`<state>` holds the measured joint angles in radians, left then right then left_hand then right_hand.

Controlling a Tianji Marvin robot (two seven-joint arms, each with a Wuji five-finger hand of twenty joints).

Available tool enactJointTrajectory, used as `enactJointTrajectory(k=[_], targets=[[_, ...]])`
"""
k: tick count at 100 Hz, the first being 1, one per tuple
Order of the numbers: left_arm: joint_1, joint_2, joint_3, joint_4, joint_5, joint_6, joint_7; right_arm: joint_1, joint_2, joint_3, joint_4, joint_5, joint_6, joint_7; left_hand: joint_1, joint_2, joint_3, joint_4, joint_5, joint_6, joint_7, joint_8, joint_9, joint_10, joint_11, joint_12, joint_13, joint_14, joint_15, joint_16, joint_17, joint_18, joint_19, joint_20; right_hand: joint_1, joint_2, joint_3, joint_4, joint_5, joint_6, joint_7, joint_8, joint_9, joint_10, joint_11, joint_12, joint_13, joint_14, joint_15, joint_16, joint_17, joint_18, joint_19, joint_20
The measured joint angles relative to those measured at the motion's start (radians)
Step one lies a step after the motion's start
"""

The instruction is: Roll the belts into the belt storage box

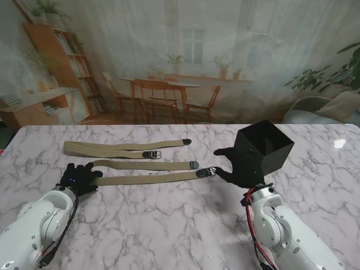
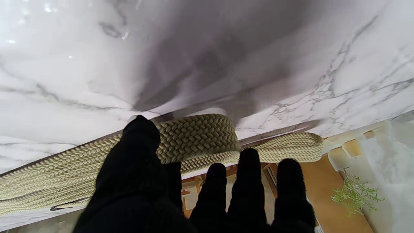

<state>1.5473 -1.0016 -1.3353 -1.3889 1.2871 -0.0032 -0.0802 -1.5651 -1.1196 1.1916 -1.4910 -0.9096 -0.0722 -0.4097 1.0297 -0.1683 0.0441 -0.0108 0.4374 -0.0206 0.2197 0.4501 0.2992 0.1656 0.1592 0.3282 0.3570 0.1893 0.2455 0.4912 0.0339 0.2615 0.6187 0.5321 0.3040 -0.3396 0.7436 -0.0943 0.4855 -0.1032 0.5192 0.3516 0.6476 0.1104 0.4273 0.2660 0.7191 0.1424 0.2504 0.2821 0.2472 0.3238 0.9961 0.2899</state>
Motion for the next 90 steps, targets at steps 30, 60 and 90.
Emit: enactJointTrajectory(k=[30, 60, 90], targets=[[0.016, -0.001, -0.028, -0.007, 0.015, -0.003, 0.012, 0.000, 0.000, 0.000, 0.000, 0.000, 0.000, -0.001, -0.001, 0.000, 0.000, 0.000, 0.001, 0.000, -0.020, -0.037, 0.000, 0.000, 0.000, 0.000, -0.005, 0.000, 0.000, 0.000, -0.003, 0.000, 0.000, 0.000, 0.000, 0.000, 0.000, 0.000, 0.000, 0.000, 0.000, 0.000, 0.000, 0.000, 0.001, 0.000, 0.000, 0.000, 0.000, 0.000, 0.000, 0.000, 0.000, 0.001], [-0.014, -0.001, -0.028, 0.032, -0.006, -0.005, 0.068, 0.000, 0.000, -0.001, 0.000, 0.000, 0.000, 0.002, -0.002, 0.001, -0.001, 0.000, 0.001, 0.000, -0.027, -0.040, 0.000, 0.000, 0.000, -0.001, -0.005, 0.000, 0.000, 0.000, -0.004, 0.000, 0.000, 0.000, 0.000, 0.000, 0.000, 0.000, 0.000, 0.000, 0.000, 0.002, 0.000, 0.000, 0.010, 0.000, 0.000, 0.000, 0.000, 0.000, -0.001, 0.000, 0.000, 0.002], [-0.077, 0.009, 0.027, 0.093, -0.005, -0.009, 0.040, 0.002, 0.000, -0.006, 0.001, 0.000, 0.003, 0.004, -0.002, 0.002, -0.001, 0.000, 0.036, 0.000, 0.010, -0.035, 0.000, 0.000, 0.005, -0.001, -0.005, 0.000, 0.000, 0.000, -0.005, 0.000, 0.000, 0.000, 0.000, 0.000, 0.000, 0.000, 0.000, 0.000, 0.000, 0.002, 0.000, 0.000, 0.010, 0.000, 0.000, 0.000, 0.000, 0.000, -0.001, 0.000, 0.000, 0.003]])
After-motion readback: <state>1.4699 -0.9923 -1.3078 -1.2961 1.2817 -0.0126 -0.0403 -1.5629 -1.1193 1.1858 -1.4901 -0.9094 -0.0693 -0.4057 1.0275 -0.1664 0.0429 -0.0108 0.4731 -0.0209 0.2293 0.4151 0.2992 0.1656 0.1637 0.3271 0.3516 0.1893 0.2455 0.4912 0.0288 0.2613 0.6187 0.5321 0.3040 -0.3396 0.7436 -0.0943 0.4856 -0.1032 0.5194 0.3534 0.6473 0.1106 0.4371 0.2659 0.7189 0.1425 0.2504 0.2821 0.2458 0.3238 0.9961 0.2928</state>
